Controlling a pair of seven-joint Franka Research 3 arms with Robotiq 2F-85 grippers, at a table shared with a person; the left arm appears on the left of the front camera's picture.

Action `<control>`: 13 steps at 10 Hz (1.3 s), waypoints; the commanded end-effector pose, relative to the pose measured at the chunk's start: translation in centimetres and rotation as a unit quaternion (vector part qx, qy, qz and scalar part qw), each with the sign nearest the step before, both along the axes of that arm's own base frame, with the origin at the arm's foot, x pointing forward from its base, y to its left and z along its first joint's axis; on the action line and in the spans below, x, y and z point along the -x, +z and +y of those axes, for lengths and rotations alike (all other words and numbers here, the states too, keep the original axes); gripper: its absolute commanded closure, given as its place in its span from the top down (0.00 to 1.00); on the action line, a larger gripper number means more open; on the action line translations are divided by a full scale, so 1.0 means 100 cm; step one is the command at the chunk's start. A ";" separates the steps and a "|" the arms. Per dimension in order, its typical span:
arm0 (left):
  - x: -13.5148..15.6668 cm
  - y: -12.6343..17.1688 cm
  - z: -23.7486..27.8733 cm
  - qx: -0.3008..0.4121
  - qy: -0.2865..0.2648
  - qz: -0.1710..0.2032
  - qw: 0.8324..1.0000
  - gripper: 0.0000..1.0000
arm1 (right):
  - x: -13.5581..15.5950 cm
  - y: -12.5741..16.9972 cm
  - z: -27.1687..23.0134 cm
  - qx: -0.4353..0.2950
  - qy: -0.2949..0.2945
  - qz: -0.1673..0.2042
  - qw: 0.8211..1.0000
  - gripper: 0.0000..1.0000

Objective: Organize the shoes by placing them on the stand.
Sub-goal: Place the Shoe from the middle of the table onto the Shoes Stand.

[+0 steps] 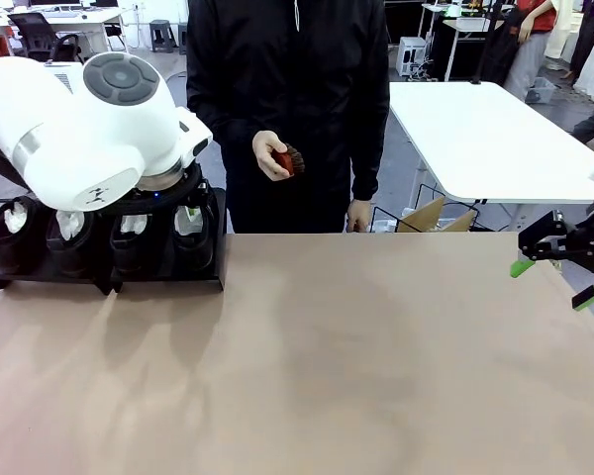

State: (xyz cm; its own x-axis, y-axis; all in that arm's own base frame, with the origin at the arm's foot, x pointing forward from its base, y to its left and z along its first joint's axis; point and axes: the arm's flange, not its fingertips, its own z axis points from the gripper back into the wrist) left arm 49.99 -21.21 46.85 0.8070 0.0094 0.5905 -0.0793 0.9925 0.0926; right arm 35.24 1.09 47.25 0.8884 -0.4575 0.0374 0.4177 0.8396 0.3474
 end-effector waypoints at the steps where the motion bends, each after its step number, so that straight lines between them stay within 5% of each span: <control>1: 0.014 0.007 0.009 0.008 -0.003 0.003 1.000 0.76 | 0.000 0.000 -0.001 -0.001 0.007 -0.001 1.000 1.00; 13: 0.006 0.005 0.000 0.004 0.000 -0.001 1.000 0.76 | 0.000 0.000 -0.001 -0.001 0.007 -0.001 1.000 1.00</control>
